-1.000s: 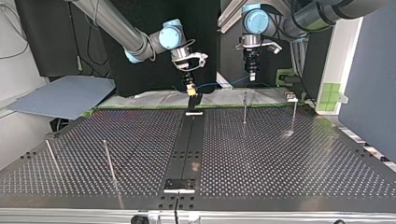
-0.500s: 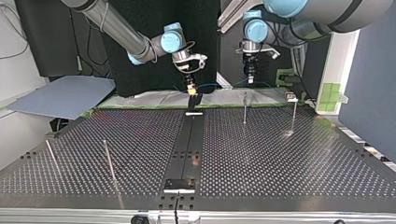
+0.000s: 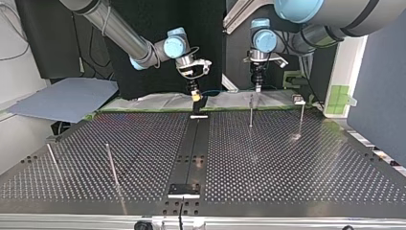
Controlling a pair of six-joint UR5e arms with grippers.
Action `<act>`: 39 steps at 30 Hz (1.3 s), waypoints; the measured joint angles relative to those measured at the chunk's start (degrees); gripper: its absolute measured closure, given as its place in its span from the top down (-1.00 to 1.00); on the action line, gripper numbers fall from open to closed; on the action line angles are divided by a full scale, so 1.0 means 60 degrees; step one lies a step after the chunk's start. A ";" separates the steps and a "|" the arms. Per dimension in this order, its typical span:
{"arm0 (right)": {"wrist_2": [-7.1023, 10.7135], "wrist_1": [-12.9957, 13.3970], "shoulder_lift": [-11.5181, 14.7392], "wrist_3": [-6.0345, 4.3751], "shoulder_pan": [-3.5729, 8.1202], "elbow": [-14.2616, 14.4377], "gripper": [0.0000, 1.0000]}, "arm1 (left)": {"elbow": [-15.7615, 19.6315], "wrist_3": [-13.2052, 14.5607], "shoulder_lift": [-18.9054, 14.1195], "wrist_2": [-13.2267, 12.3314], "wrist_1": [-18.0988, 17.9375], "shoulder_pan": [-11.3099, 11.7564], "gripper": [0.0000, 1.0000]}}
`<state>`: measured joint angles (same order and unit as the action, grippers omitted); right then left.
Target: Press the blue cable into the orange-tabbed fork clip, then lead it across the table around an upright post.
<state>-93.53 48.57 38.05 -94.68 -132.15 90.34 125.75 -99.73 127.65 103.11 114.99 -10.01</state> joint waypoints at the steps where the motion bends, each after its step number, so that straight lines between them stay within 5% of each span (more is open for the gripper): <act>1: 0.0019 -0.0010 -0.0031 0.0002 0.0013 -0.0030 -1.00 | -0.0015 -0.0010 0.0000 -0.0024 0.0002 0.0029 -1.00; 9: 0.0073 -0.0264 -0.0425 0.0050 0.0008 -0.0370 -1.00 | -0.0100 -0.0139 0.0013 -0.0130 -0.0015 0.0329 -1.00; 23: 0.0088 -0.0374 -0.0470 0.0096 -0.0084 -0.0591 -1.00 | -0.0502 -0.0339 0.0882 -0.0272 -0.0146 0.0666 -1.00; 39: 0.0157 -0.0444 -0.0488 0.0131 -0.0088 -0.0791 -1.00 | -0.1019 -0.0509 0.0956 -0.0419 0.0049 0.0903 -1.00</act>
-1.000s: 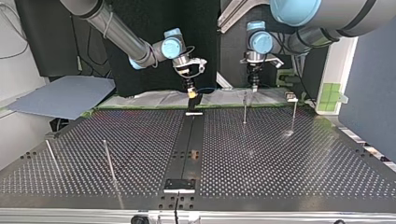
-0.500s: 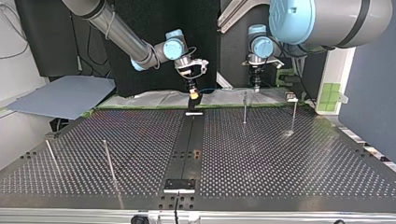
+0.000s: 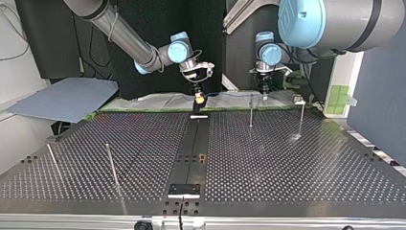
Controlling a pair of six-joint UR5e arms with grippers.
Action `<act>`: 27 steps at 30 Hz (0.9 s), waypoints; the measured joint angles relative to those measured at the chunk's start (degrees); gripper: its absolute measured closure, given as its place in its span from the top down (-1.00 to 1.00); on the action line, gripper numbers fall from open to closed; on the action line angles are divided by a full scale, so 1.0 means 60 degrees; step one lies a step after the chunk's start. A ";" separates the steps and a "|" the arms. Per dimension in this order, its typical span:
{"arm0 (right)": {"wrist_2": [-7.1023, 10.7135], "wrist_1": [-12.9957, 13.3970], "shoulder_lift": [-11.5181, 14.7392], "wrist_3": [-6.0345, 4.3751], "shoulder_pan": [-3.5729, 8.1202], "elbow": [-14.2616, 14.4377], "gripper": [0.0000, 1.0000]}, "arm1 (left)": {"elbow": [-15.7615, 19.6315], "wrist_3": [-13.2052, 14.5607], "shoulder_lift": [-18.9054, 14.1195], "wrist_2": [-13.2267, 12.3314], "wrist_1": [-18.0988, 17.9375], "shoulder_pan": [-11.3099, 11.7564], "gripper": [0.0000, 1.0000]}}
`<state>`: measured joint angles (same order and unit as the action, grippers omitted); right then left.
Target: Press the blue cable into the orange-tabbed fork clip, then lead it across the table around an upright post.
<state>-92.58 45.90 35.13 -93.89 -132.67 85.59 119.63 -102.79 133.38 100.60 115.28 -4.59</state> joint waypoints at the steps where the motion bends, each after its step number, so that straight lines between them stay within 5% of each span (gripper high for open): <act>1: 0.0001 -0.0017 0.0000 0.0000 0.0000 -0.0009 -1.00 | -0.0024 -0.0002 0.0004 -0.0019 0.0030 0.0016 -1.00; 27: -0.0023 -0.0071 -0.0044 0.0000 0.0240 -0.0032 -1.00 | -0.0453 -0.0531 0.0011 -0.0809 0.0433 0.0421 -1.00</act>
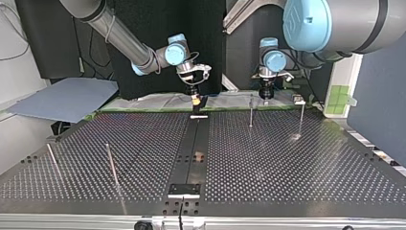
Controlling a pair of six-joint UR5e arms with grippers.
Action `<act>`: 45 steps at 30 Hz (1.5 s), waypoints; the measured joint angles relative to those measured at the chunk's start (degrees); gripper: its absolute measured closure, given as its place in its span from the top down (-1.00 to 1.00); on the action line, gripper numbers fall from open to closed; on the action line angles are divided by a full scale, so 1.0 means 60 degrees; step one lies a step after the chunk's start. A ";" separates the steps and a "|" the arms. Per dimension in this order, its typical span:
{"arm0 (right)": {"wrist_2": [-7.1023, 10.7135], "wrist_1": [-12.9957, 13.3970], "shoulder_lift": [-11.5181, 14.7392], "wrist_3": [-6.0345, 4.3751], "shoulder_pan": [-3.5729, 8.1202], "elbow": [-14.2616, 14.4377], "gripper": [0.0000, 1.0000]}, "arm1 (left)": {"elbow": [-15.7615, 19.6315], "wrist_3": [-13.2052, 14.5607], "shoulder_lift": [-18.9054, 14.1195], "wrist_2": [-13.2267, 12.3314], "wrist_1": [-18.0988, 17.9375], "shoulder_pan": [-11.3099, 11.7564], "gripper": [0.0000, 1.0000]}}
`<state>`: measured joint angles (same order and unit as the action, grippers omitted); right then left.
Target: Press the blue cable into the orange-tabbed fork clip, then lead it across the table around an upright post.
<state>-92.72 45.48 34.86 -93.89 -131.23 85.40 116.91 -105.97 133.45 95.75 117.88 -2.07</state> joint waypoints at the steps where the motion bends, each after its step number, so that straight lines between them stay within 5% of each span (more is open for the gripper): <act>1: 0.0000 0.0002 -0.0004 0.0000 0.0011 0.0001 -1.00 | -0.0046 -0.0025 0.0000 -0.0035 0.0066 0.0017 -1.00; 26: 0.0026 -0.0014 -0.0015 0.0000 0.0523 -0.0137 -1.00 | -0.0898 -0.0027 0.0003 -0.0387 0.1019 0.0338 -1.00; 27: 0.0026 -0.0021 -0.0015 0.0000 0.0529 -0.0140 -1.00 | -0.0898 0.0041 0.0003 -0.0387 0.1016 0.0344 -0.58; 29: 0.0026 -0.0041 -0.0015 0.0000 0.0540 -0.0142 -1.00 | -0.0898 0.0228 0.0001 -0.0395 0.1020 0.0358 -0.40; 31: 0.0027 -0.0053 -0.0015 0.0000 0.0545 -0.0143 -1.00 | -0.0899 0.0389 0.0001 -0.0417 0.1039 0.0367 0.14; 32: 0.0030 -0.0057 -0.0015 0.0000 0.0548 -0.0144 -1.00 | -0.0900 0.0498 0.0000 -0.0457 0.1060 0.0373 0.14; 34: 0.0035 -0.0060 -0.0015 0.0000 0.0550 -0.0145 -1.00 | -0.0900 0.0676 0.0000 -0.0546 0.1116 0.0379 0.80; 35: 0.0037 -0.0064 -0.0015 0.0000 0.0553 -0.0146 -1.00 | -0.0901 0.0786 0.0000 -0.0578 0.1177 0.0380 0.80; 36: 0.0038 -0.0067 -0.0015 0.0000 0.0557 -0.0146 -1.00 | -0.0901 0.0858 0.0000 -0.0574 0.1238 0.0383 1.00; 45: 0.0042 -0.0119 -0.0015 0.0000 0.0565 -0.0146 -1.00 | -0.0865 0.1419 -0.0001 -0.0344 0.2026 0.0378 1.00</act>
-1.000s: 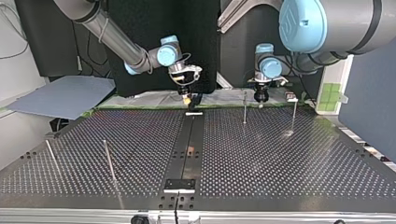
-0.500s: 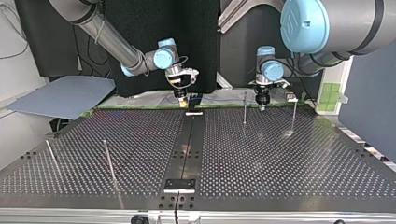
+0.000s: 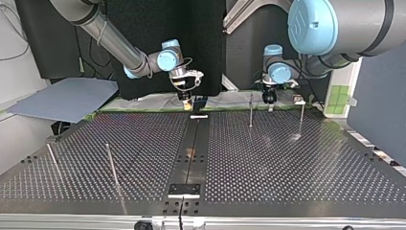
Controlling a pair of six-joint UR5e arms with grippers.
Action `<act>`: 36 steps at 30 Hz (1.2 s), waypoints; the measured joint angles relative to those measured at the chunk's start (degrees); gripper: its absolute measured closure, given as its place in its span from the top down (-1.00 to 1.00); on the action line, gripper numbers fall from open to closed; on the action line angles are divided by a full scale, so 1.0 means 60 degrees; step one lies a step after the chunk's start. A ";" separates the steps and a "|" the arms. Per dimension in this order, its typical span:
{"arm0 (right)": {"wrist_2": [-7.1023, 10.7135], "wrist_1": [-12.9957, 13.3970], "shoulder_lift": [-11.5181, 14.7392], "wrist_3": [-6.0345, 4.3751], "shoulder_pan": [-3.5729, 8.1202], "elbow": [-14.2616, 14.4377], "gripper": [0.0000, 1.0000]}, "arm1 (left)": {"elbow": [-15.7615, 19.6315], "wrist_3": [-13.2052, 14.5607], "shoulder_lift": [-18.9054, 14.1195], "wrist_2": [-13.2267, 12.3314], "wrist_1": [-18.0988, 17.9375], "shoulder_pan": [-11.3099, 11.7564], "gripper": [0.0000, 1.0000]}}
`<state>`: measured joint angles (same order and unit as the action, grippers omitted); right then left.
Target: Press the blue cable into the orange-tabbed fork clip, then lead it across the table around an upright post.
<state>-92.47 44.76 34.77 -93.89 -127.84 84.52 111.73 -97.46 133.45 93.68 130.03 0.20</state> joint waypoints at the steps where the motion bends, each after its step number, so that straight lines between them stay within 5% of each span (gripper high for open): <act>1: 0.0000 -0.0009 0.0000 0.0000 0.0001 0.0000 -1.00 | 0.0006 0.0046 0.0000 -0.0048 0.0086 -0.0005 1.00; 9: 0.0000 -0.0040 0.0000 0.0000 0.0009 0.0000 -1.00 | 0.0299 0.0487 -0.0149 -0.0728 0.0738 0.0017 1.00; 20: -0.0006 -0.0164 -0.0001 0.0000 0.0002 -0.0013 -1.00 | 0.1215 -0.0053 -0.1029 -0.1667 0.0056 0.0055 1.00; 26: -0.0003 -0.0215 -0.0001 -0.0008 0.0007 -0.0015 -1.00 | 0.1776 0.0138 -0.1547 -0.2192 -0.0093 0.0015 1.00; 36: -0.0009 -0.0345 -0.0001 -0.0002 0.0005 -0.0017 -1.00 | 0.2610 0.0341 -0.1666 -0.2323 -0.0028 -0.0048 1.00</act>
<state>-92.52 42.69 34.76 -93.89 -127.81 84.42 127.39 -95.41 123.45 79.74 129.86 -0.09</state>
